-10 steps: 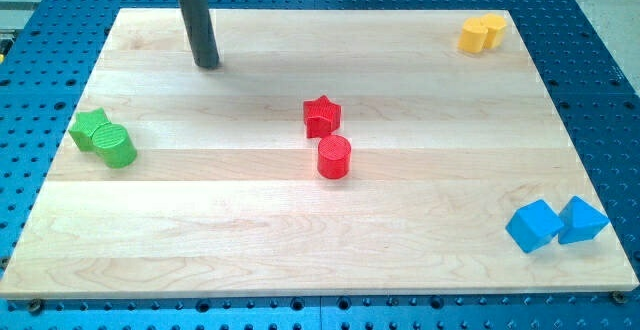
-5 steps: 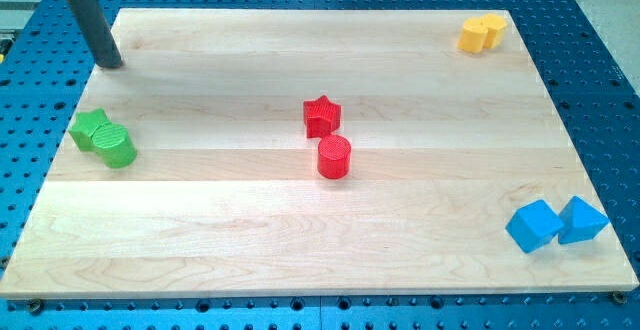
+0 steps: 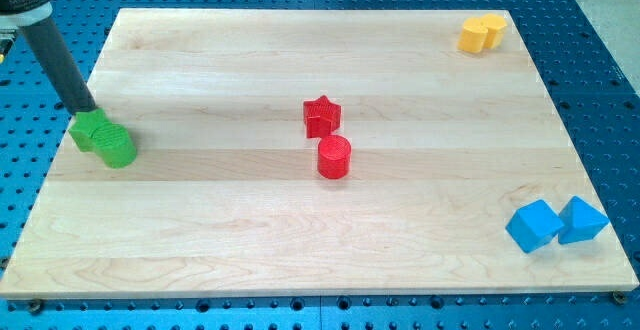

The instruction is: Move the green star top right to the red star

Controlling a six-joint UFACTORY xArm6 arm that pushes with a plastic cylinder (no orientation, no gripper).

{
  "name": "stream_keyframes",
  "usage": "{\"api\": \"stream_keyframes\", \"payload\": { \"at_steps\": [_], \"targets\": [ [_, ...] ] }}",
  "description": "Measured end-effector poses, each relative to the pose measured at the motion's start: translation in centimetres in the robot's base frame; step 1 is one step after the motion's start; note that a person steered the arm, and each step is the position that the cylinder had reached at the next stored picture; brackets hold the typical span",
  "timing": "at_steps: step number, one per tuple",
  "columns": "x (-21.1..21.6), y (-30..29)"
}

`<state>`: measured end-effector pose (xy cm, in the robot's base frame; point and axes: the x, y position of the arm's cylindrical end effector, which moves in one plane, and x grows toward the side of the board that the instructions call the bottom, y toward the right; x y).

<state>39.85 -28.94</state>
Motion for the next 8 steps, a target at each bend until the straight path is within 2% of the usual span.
{"api": "stream_keyframes", "payload": {
  "at_steps": [1,2,3,4,5,6,7,8],
  "targets": [
    [0.5,-0.8],
    [3.8,-1.5],
    [4.9,-1.1],
    [4.6,2.6],
    [1.0,10.1],
    [-1.1,14.6],
    [-1.1,16.0],
    [-1.2,13.9]
  ]
}}
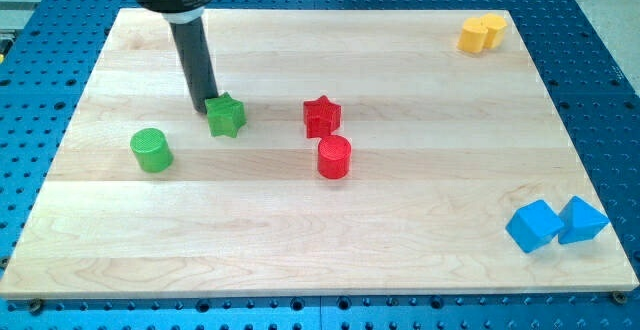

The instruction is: Move the green star top right to the red star

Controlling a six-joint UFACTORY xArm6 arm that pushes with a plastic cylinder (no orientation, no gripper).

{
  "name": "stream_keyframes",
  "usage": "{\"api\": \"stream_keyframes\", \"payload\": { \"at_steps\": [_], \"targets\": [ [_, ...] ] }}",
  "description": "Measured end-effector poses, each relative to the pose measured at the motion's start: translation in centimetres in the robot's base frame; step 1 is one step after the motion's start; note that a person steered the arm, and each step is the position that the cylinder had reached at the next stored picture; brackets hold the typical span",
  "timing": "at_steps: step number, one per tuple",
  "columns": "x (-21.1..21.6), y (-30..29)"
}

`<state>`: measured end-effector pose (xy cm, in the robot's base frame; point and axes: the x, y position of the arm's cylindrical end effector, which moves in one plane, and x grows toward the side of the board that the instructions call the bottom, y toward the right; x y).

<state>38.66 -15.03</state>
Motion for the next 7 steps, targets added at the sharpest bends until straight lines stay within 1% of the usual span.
{"api": "stream_keyframes", "payload": {
  "at_steps": [1,2,3,4,5,6,7],
  "targets": [
    [2.9,-2.6],
    [6.6,-0.4],
    [3.3,4.8],
    [0.4,6.2],
    [0.3,6.2],
    [-1.1,4.1],
    [-1.2,3.5]
  ]
}}
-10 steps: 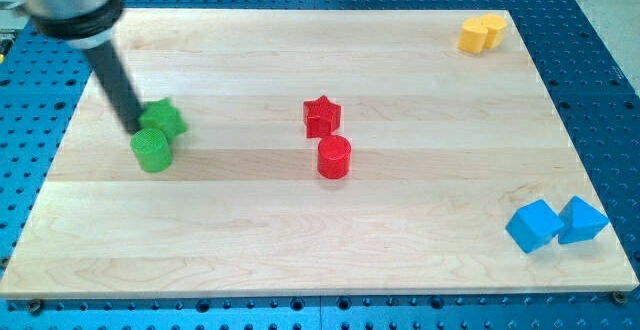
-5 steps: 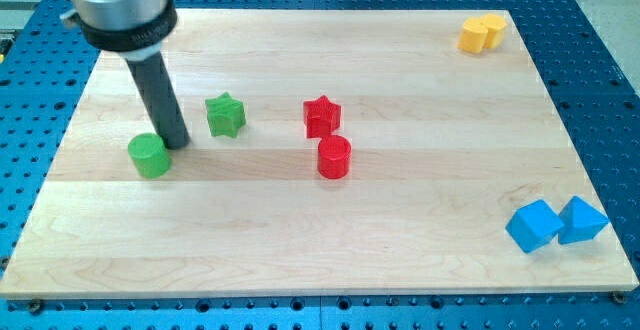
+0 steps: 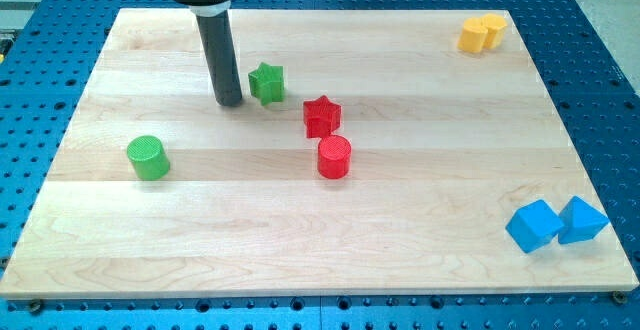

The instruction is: Move the green star top right to the red star

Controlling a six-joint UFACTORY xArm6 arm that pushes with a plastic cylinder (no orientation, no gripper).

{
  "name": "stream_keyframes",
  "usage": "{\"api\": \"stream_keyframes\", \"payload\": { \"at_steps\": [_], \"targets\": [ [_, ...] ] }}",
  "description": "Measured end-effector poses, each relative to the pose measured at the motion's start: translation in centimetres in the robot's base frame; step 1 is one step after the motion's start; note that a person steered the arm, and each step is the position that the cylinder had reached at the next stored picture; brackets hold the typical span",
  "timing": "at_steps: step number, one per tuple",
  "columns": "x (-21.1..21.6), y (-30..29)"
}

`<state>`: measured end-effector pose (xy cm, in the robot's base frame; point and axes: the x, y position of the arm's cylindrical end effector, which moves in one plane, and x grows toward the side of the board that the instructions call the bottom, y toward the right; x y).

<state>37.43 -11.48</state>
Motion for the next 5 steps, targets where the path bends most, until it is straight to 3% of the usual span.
{"api": "stream_keyframes", "payload": {
  "at_steps": [1,5],
  "targets": [
    [-0.3,-2.3],
    [-1.8,11.4]
  ]
}}
